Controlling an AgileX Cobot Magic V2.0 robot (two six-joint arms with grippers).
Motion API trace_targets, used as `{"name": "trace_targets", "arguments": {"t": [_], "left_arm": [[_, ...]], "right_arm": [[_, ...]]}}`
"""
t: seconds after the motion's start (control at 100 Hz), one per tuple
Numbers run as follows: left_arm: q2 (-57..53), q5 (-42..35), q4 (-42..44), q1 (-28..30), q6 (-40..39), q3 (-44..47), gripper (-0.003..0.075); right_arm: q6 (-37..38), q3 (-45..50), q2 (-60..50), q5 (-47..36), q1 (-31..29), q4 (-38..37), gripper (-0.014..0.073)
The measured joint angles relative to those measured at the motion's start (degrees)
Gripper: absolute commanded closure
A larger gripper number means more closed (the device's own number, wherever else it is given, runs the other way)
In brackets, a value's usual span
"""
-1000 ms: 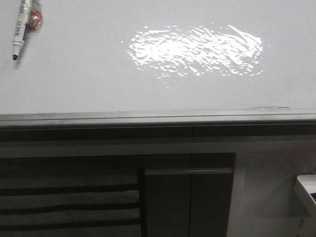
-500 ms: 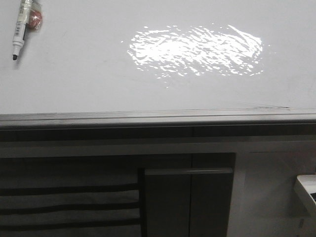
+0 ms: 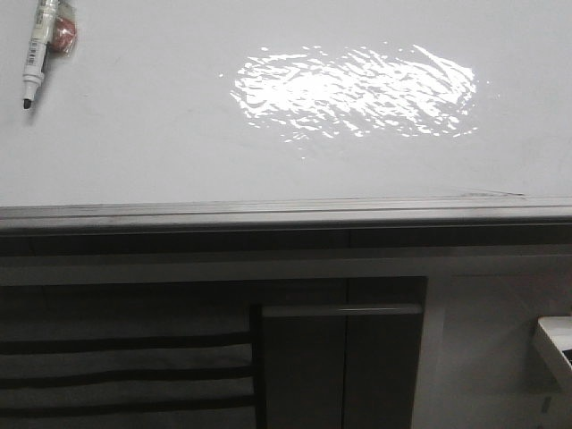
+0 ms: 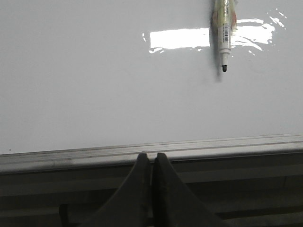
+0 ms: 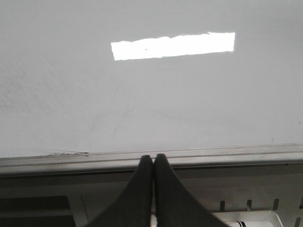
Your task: Write number 9 on whiteboard
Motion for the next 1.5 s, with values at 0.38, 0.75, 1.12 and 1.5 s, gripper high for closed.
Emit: {"name": "trace_targets", "arguments": {"t": [0.38, 0.75, 1.12, 1.5], "left_arm": [[0.11, -2.51, -6.04, 0.00, 0.00, -6.15, 0.0741], [15.73, 10.35, -2.42, 0.00, 0.00, -24.86, 0.0741], [19.65, 11.74, -2.37, 0.00, 0.00, -25.41, 0.0741], [19.75, 11.23, -0.17, 1.26, 0.00, -25.41, 0.0288]], "right_arm": [[0.55, -10.88, 2.76, 8.76, 0.00, 2.24, 0.0658], [-2.34, -30.75, 22.83, 20.32, 0.00, 2.12, 0.0658], [-2.34, -31.33, 26.45, 17.67, 0.00, 2.12, 0.0658], [-2.34, -31.42, 26.45, 17.67, -0.04, 2.12, 0.0305]]}}
